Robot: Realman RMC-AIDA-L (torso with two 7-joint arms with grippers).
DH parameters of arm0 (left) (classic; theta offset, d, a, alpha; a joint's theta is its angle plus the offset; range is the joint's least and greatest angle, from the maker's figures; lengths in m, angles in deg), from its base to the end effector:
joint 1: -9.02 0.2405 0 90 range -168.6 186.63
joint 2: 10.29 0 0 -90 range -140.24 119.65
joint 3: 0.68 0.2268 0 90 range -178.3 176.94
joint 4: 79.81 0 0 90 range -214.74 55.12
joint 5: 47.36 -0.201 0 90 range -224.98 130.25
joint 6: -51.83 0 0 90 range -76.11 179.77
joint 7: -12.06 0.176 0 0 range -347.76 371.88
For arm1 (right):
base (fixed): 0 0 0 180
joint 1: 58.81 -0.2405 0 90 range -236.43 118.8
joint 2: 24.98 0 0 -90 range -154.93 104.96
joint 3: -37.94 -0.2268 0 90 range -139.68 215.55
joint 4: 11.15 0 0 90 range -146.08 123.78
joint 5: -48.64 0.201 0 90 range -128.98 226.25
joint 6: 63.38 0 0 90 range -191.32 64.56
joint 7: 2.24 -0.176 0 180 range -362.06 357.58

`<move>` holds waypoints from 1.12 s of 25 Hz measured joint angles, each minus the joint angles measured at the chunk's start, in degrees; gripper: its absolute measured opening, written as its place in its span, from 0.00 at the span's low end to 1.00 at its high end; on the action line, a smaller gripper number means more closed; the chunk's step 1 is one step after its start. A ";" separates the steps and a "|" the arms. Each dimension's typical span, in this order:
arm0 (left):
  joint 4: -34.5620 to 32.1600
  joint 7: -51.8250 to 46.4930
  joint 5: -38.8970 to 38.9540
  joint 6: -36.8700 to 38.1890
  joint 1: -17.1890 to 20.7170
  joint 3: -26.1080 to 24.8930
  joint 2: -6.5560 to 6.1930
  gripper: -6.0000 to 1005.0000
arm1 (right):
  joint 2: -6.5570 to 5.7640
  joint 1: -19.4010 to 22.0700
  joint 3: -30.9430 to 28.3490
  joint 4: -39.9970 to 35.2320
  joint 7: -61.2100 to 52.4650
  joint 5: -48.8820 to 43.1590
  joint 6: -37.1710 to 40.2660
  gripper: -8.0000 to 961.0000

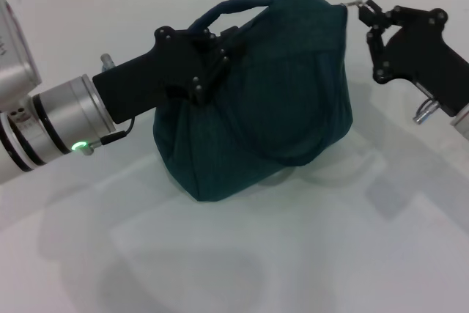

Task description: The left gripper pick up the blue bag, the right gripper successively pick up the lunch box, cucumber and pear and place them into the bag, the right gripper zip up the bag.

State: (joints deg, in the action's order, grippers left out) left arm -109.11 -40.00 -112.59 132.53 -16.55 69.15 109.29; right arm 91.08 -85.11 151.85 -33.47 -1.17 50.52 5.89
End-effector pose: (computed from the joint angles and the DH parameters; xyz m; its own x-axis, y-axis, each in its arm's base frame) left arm -0.1733 0.3261 -0.0287 0.6614 -0.0297 0.7494 0.3436 -0.8762 -0.3379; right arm 0.1871 0.3521 -0.0261 0.7909 0.4219 -0.4433 -0.1928 -0.5157 -0.8348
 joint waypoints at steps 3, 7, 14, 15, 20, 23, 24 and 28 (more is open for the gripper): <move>0.41 0.12 0.04 -0.01 0.02 -0.37 -0.01 0.08 | 0.03 -0.07 -1.21 1.97 -0.40 0.03 -0.18 0.07; 1.26 0.35 0.08 -0.02 -0.18 -1.53 0.07 0.08 | 0.10 -0.19 -1.76 3.36 -0.91 0.08 -1.22 0.09; 1.36 0.37 0.24 -0.03 -0.68 -1.69 0.06 0.08 | -0.08 -0.25 -1.11 4.74 -5.15 -0.36 -3.85 0.11; 1.65 0.37 0.55 -0.03 -0.87 -1.70 0.05 0.08 | -0.06 -0.30 -0.86 4.92 -5.64 -0.43 -4.01 0.12; 3.64 0.68 2.33 -0.03 -2.04 -2.23 0.03 0.08 | 0.11 -0.84 0.33 5.35 -6.62 -0.46 -6.12 0.13; 4.82 2.24 3.35 0.00 -2.19 -2.29 0.14 0.08 | 0.14 -0.82 -0.43 5.12 -6.63 0.00 -5.60 0.15; 5.47 3.24 4.22 0.07 -2.21 -2.22 0.25 0.08 | 0.13 -0.78 -0.65 5.04 -6.64 0.06 -5.41 0.15; 8.82 6.14 9.27 0.44 -2.21 -2.01 0.56 0.08 | -0.03 -0.95 -1.11 4.66 -7.29 0.21 -4.53 0.16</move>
State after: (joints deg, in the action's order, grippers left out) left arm -100.29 -33.86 -103.32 132.97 -18.76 67.13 109.86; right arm 91.05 -86.06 150.74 -28.81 -8.47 50.73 1.36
